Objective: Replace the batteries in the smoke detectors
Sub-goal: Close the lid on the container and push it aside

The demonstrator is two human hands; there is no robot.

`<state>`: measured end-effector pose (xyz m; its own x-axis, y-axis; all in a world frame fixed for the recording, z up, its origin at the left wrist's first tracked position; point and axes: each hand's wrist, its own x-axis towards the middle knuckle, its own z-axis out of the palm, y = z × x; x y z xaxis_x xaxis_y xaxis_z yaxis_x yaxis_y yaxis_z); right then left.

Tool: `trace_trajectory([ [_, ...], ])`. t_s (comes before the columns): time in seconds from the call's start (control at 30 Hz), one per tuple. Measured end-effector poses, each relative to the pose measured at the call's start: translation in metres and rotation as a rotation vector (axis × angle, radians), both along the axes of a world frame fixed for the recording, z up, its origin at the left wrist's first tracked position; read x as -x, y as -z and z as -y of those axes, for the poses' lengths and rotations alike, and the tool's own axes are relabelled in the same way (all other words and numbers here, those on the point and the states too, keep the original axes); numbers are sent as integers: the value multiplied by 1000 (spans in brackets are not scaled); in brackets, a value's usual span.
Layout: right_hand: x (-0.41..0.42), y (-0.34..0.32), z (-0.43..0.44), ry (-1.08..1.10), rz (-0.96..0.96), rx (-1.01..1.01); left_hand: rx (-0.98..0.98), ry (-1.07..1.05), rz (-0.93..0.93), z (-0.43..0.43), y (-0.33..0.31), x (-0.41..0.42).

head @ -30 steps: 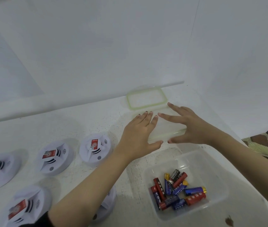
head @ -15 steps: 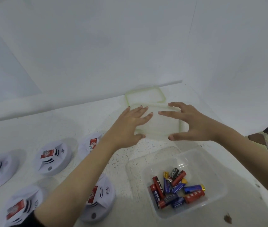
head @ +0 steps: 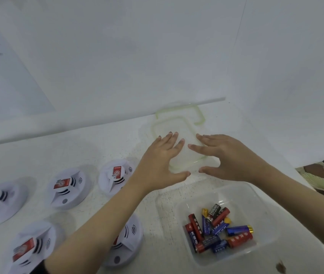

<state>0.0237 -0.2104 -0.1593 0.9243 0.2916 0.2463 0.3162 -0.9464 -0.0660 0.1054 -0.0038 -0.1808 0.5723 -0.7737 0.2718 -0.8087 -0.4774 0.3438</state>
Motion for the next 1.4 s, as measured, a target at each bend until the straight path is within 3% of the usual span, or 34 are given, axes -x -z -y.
trace_trajectory([
  [0.13,-3,7,1,-22,96,32,3,-44,22,5,1,6],
  [0.27,-4,5,0,-28,50,8,-6,-27,19,5,-1,5],
  [0.43,-6,-9,8,21,-57,-291,-76,122,-189,-12,-21,-17],
  [0.6,-17,-5,19,21,-212,-174,-182,63,-123,-25,-43,-27],
  [0.67,-19,-4,21,23,-212,-144,-129,23,-156,-23,-46,-20],
  [0.73,-18,-3,20,29,-170,-125,-124,-17,-169,-16,-40,-10],
  [0.83,-17,4,15,29,-8,-44,-254,-90,-26,-4,-17,-1],
  [0.93,-19,9,13,13,104,46,-141,-119,39,-1,-7,0],
  [1.13,-23,16,10,-19,236,137,-179,-71,129,0,-6,-4],
  [1.3,-18,-4,17,1,122,-147,-119,-7,-47,-10,-18,-17],
  [1.4,-12,-9,23,-36,-74,-243,-118,16,-159,-17,-26,-34],
])
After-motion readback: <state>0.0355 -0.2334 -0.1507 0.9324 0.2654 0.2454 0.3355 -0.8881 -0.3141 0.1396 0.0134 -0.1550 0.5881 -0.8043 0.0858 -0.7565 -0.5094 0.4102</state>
